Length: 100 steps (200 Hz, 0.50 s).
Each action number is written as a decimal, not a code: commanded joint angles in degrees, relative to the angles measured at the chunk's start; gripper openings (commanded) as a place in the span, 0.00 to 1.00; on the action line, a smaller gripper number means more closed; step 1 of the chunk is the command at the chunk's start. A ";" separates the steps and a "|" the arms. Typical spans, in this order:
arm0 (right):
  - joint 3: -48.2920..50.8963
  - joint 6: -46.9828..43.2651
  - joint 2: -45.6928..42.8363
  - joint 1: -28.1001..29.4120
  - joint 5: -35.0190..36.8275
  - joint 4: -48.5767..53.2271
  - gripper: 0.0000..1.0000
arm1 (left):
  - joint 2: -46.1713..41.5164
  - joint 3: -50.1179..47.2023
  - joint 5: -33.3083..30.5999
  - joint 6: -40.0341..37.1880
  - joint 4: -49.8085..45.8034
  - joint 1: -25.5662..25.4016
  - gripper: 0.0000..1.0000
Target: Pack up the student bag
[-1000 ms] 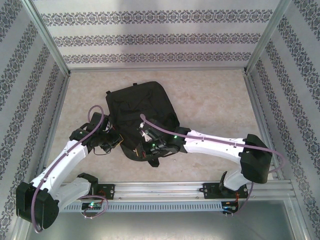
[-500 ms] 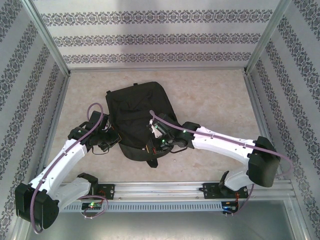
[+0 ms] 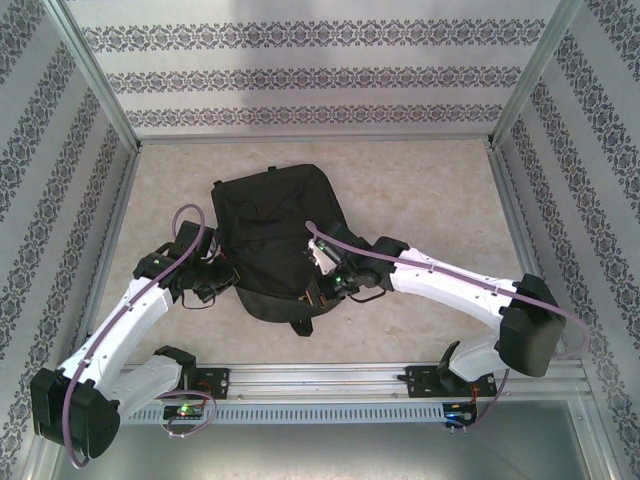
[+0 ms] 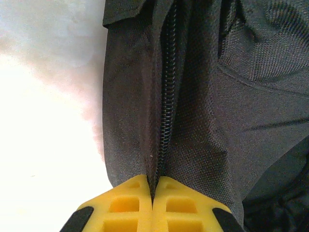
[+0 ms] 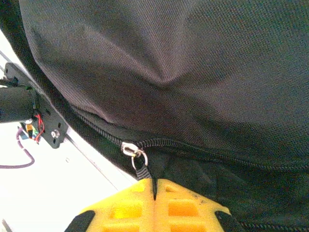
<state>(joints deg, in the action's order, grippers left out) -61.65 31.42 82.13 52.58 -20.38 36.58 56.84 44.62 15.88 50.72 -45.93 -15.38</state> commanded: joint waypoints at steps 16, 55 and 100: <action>1.01 -3.64 -4.00 -2.42 3.24 9.80 0.00 | -0.02 2.74 -5.95 -2.89 -3.23 1.84 0.00; 2.23 0.02 -5.55 -2.96 -3.68 4.18 0.00 | 3.29 5.18 -7.53 -3.98 -2.68 2.36 0.00; 0.37 15.05 0.47 2.56 -11.95 -16.35 0.00 | 10.18 10.33 -8.68 -3.92 -2.07 4.06 0.07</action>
<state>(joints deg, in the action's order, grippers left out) -58.59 37.30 78.67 51.05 -26.70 31.27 64.38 51.05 12.95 48.12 -48.97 -13.39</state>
